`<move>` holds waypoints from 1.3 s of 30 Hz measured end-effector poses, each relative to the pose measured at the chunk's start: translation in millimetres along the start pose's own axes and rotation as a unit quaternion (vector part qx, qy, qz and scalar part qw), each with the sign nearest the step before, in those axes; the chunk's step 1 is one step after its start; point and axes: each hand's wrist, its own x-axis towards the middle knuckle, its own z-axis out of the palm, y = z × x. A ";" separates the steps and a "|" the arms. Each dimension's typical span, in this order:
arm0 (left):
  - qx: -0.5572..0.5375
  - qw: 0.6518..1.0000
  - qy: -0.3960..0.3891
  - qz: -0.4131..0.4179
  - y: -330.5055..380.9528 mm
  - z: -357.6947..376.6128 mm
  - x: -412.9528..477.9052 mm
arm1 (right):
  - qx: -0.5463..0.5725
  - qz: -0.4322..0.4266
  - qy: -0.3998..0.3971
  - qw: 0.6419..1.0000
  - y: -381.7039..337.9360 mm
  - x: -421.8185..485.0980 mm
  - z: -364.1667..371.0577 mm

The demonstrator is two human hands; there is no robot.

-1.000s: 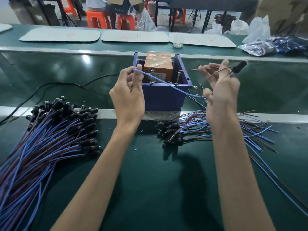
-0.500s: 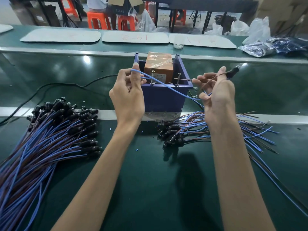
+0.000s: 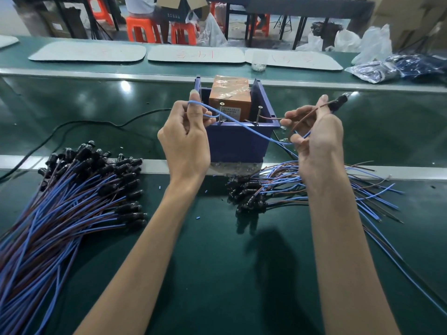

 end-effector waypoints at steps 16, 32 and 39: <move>0.011 1.000 0.006 0.004 0.3 -2.4 1.6 | 0.000 -0.002 -0.014 1.000 -2.4 -3.8 1.6; 0.053 0.997 0.049 0.035 1.7 -5.0 3.8 | -0.006 -0.005 -0.017 1.000 -3.4 -7.2 4.1; 0.054 0.998 0.033 0.016 2.9 -2.8 1.4 | 0.007 -0.005 -0.019 1.000 -4.1 -4.7 2.8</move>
